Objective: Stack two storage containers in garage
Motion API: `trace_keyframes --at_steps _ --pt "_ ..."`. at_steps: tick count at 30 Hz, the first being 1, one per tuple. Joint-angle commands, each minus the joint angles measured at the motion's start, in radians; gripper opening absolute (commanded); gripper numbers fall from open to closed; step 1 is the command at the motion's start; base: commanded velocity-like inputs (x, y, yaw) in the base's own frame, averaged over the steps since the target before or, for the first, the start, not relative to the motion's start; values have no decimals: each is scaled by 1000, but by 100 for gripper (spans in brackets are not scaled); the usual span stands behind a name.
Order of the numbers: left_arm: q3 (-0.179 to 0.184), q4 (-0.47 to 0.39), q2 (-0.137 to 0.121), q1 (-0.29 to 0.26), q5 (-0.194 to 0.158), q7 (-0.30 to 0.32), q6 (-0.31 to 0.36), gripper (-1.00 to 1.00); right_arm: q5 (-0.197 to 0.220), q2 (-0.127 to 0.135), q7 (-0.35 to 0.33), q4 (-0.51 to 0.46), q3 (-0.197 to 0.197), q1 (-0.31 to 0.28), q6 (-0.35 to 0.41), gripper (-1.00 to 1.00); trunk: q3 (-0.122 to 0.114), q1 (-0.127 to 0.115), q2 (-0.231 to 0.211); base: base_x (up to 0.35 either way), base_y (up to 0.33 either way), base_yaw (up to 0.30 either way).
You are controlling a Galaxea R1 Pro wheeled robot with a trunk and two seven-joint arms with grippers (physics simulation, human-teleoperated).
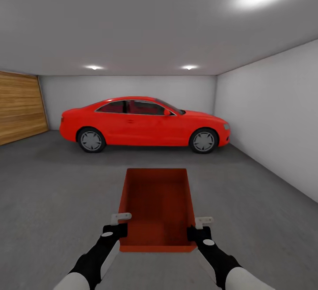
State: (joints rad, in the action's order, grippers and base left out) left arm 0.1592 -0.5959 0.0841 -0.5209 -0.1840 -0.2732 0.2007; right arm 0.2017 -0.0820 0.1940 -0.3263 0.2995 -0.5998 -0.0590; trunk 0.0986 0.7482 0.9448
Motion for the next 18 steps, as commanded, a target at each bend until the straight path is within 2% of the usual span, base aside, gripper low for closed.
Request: trace_keyframes --at_steps 1,18 --pt "-32 -4 -38 -1 14 -24 8 -100 11 1 6 0 -6 -1 -4 -100 1 1 1 321 0 0" --pt "-32 -4 -38 -1 14 -24 8 -100 11 1 5 0 -6 -1 -4 -100 1 1 1 321 0 0"
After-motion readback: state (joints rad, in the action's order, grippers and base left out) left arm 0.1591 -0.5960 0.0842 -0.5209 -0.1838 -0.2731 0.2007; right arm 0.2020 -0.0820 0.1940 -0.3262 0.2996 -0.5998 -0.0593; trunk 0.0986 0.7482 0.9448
